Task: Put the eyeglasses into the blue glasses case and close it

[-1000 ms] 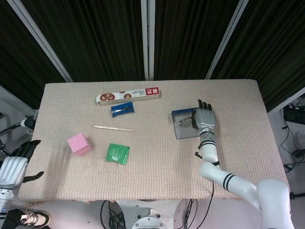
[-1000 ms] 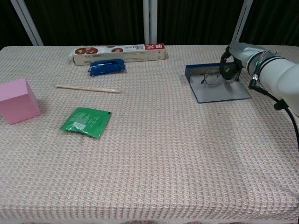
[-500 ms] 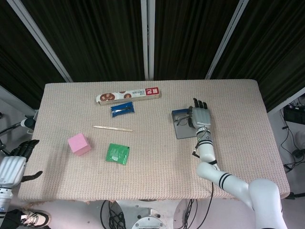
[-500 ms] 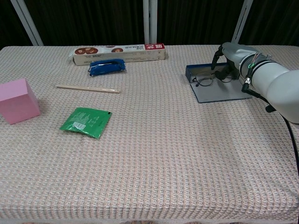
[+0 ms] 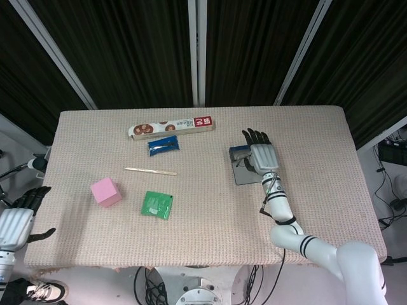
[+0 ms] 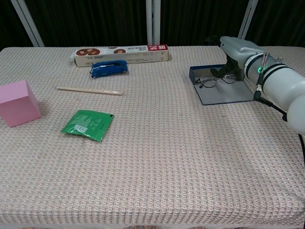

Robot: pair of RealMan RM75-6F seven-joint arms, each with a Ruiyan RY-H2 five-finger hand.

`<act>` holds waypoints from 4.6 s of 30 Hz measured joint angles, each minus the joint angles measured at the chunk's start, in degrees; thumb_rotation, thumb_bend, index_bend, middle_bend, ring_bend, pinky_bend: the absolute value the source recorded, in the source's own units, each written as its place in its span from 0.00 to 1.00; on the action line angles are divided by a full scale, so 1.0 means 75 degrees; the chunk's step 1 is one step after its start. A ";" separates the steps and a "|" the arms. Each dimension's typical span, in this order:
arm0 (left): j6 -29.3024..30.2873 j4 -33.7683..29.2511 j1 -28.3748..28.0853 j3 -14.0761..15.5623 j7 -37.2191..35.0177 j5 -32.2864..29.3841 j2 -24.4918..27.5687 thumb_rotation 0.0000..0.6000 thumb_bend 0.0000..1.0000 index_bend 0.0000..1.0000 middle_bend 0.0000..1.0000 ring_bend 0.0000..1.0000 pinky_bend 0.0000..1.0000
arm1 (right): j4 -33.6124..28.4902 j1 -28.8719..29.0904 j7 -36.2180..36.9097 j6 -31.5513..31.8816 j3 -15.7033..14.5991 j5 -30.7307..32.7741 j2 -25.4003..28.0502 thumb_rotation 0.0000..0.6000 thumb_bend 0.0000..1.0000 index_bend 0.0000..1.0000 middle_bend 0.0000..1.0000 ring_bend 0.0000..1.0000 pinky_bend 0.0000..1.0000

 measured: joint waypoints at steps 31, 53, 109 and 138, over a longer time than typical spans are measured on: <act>-0.0059 -0.0042 -0.0020 0.0008 0.0067 0.0010 -0.0044 0.99 0.10 0.11 0.10 0.11 0.25 | -0.1640 -0.1170 -0.1362 -0.0276 -0.1075 -0.0288 0.1513 1.00 0.13 0.00 0.00 0.00 0.00; 0.0009 0.0120 0.0019 -0.0055 -0.0212 -0.0055 0.0019 1.00 0.10 0.10 0.10 0.11 0.25 | -0.0569 -0.0804 -0.1073 -0.0314 -0.0806 -0.0447 0.0685 1.00 0.33 0.16 0.00 0.00 0.00; -0.0415 -0.0069 -0.0237 0.0038 0.0014 0.0079 -0.0166 1.00 0.10 0.10 0.10 0.11 0.25 | -0.0216 -0.3565 0.2019 0.3448 -0.2244 -0.3256 0.1430 1.00 0.44 0.89 0.01 0.00 0.00; -0.0409 -0.0135 -0.0217 0.0034 0.0040 -0.0048 -0.0035 1.00 0.10 0.10 0.10 0.11 0.25 | 0.1953 -0.3005 0.3253 0.3091 -0.1659 -0.3487 -0.0059 1.00 0.34 0.00 0.00 0.00 0.00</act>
